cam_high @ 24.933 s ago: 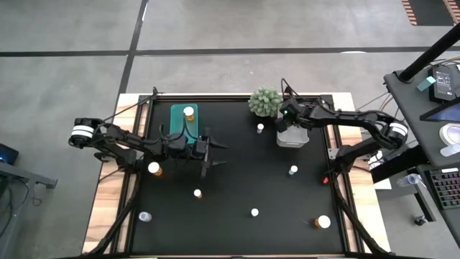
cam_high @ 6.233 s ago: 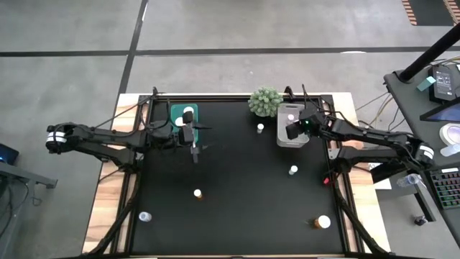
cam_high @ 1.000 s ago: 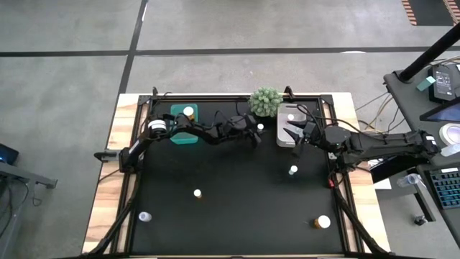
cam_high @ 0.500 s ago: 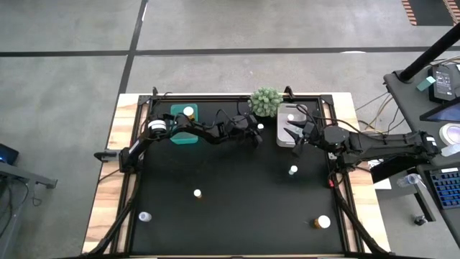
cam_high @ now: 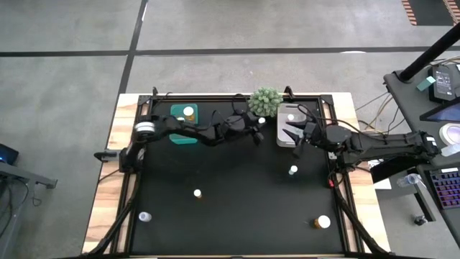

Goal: Pick and place medicine bottles into bin by pill shape (circle, oval)
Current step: Put the blue capsule bottle into the green bin

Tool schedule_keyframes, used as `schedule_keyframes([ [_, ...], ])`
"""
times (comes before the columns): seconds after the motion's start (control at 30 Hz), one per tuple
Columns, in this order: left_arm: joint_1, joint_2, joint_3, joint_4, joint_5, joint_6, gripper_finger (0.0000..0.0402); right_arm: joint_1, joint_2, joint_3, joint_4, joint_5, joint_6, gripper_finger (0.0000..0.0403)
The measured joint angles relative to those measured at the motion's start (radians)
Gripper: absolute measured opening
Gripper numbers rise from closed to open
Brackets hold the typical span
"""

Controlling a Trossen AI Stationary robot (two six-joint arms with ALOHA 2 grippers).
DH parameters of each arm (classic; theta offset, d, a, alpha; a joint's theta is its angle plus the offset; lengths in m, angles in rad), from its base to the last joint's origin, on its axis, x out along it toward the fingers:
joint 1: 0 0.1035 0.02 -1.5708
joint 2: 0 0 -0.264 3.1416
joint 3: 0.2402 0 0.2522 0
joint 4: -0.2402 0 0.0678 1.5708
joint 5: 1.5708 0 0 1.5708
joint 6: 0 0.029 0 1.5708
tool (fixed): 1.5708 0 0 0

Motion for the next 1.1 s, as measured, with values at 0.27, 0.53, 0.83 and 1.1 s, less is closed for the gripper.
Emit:
schedule_keyframes([
  [0.27, -0.138, -0.387, -0.139, -0.31, -0.285, 0.066, 0.0089, 0.0, -0.018, 0.0, 0.003, -0.029, 0.045, 0.0134],
  [0.53, -0.194, -0.742, -0.428, -0.334, -0.367, 0.018, 0.0094, 0.0, -0.014, 0.0, 0.01, -0.029, 0.061, 0.0128],
  [0.83, -0.186, -1.168, -0.693, -0.568, -0.526, -0.043, 0.0094, 0.0, -0.014, 0.0, 0.023, -0.029, 0.06, 0.0118],
  [1.1, -0.185, -1.394, -0.856, -0.596, -0.521, -0.096, 0.0095, 0.0, -0.014, -0.002, 0.023, -0.026, 0.069, 0.0111],
])
